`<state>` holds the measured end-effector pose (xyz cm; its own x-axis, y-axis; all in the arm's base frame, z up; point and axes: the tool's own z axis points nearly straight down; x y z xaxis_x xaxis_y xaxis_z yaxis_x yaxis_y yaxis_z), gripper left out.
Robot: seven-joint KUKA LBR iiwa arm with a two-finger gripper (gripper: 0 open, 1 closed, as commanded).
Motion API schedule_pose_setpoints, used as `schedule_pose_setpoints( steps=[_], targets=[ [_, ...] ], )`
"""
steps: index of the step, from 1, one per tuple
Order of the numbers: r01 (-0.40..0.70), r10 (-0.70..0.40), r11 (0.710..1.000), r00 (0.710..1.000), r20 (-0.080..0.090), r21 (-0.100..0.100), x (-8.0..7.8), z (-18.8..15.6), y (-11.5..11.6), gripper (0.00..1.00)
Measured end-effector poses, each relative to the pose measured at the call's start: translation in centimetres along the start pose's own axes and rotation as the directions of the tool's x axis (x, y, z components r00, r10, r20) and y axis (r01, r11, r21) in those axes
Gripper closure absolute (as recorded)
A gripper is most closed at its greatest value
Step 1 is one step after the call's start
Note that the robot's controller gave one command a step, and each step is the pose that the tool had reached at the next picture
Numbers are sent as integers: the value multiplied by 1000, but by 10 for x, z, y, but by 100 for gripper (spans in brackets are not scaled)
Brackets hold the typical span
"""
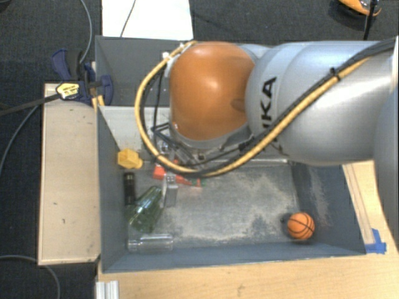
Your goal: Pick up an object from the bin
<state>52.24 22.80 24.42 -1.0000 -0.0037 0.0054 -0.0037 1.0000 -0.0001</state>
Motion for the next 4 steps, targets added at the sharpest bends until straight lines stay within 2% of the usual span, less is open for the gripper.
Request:
schedule_pose_setpoints(
  steps=[1,2,3,4],
  targets=[
    [-5,5,1000,1000,8,-2,-2,-5,-1,0],
    [15,-15,1000,1000,14,-4,-1,33,4,0],
    [67,-67,998,998,2,0,2,82,4,0],
    [223,-223,975,975,17,-2,0,126,8,0]
  ],
)
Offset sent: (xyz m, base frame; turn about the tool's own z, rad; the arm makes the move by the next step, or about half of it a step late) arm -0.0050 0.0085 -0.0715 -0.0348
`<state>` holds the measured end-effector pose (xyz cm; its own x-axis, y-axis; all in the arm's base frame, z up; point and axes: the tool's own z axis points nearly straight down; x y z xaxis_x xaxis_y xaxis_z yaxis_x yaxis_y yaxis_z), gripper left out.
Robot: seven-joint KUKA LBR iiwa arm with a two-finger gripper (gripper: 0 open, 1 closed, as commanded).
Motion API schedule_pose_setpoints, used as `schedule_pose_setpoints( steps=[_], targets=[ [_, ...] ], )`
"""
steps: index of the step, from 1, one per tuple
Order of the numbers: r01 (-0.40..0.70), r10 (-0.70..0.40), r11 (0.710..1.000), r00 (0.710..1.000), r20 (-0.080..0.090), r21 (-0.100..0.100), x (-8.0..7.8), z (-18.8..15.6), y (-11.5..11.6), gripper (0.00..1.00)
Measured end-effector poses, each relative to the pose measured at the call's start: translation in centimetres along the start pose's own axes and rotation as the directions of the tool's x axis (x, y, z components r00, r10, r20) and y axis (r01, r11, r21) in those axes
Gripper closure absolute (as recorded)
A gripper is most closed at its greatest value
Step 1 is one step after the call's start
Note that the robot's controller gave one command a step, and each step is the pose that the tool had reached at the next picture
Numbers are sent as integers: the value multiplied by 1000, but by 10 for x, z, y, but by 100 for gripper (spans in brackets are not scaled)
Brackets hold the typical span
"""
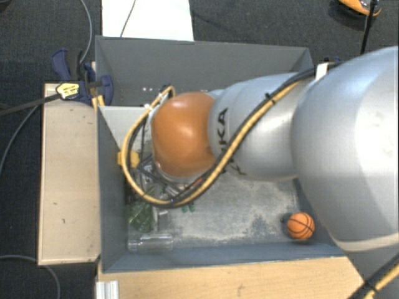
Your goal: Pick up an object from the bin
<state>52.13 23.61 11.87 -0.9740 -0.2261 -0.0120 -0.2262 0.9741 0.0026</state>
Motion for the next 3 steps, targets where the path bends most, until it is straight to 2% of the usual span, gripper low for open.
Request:
schedule_pose_setpoints(
  steps=[1,2,3],
  targets=[
    [171,-171,985,985,-13,-1,-14,41,9,100],
    [169,-169,986,986,-14,-1,-14,41,9,100],
    [144,-144,990,990,-11,-2,-15,3,5,100]
  ],
)
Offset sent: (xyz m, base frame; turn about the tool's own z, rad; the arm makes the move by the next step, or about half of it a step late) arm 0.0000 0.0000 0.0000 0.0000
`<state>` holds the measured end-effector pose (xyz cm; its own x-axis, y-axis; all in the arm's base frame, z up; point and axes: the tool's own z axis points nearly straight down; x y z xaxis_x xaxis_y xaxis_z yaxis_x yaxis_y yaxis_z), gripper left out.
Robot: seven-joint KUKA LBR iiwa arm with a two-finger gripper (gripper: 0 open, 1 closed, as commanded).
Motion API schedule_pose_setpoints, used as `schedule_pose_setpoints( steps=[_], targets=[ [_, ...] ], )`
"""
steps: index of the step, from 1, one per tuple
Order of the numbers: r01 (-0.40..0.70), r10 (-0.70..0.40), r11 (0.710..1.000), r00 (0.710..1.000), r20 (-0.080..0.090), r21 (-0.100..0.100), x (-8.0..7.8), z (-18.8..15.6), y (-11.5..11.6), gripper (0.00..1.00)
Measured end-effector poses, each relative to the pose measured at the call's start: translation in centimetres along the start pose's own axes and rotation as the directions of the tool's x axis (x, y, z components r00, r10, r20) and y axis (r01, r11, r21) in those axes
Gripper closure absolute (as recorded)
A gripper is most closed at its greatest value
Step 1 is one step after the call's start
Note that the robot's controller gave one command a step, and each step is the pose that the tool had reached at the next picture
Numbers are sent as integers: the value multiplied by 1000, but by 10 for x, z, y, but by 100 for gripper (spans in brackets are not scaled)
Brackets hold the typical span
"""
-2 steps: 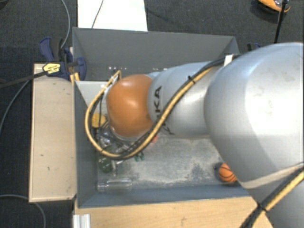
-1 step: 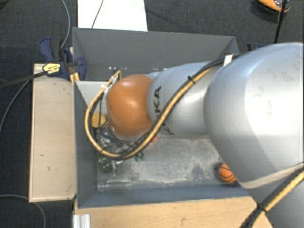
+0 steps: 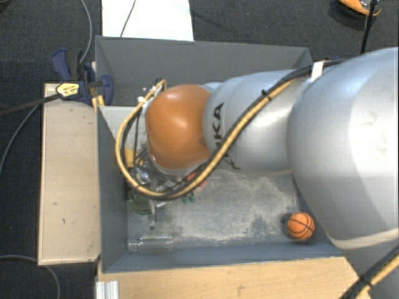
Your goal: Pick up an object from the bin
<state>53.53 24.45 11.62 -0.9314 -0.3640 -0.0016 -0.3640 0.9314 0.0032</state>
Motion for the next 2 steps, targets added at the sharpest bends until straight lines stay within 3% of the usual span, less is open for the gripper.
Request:
schedule_pose_setpoints(
  steps=[1,2],
  targets=[
    [0,0,1000,1000,0,0,0,0,0,100],
    [-7,7,1000,1000,-8,1,3,-45,1,100]
  ],
)
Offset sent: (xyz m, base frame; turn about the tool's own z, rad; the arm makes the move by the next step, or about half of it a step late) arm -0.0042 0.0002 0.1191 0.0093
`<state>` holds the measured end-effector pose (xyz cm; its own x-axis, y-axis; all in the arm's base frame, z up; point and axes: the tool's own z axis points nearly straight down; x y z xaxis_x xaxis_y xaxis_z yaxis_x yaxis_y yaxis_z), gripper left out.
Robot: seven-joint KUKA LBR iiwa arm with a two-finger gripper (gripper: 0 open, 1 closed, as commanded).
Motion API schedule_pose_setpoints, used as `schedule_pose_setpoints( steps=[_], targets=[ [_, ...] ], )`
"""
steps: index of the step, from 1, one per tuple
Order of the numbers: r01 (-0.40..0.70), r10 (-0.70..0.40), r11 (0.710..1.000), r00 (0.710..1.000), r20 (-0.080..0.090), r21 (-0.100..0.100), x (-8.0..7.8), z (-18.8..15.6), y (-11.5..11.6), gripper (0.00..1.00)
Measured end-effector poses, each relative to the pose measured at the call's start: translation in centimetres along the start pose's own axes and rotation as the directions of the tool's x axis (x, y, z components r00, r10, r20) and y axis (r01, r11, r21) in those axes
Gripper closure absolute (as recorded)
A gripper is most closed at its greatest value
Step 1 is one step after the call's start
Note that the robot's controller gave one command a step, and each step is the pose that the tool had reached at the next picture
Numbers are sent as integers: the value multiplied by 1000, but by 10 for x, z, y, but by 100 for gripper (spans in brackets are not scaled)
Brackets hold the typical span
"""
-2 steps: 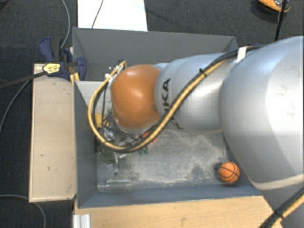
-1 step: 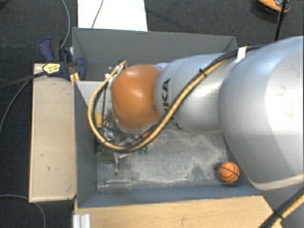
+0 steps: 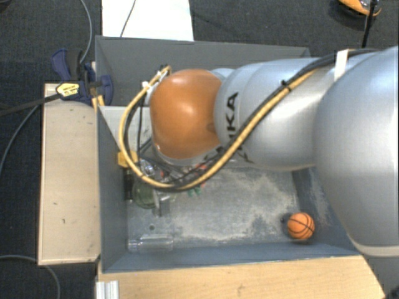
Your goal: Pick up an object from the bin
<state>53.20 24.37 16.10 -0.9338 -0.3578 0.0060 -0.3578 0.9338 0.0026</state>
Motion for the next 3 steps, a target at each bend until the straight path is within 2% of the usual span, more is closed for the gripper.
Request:
schedule_pose_setpoints(
  steps=[1,2,3],
  targets=[
    [13,-13,1000,1000,18,-1,-14,-35,2,100],
    [55,-55,998,998,5,0,-5,-9,8,100],
    [69,-69,998,998,5,-1,-9,-46,6,100]
  ],
)
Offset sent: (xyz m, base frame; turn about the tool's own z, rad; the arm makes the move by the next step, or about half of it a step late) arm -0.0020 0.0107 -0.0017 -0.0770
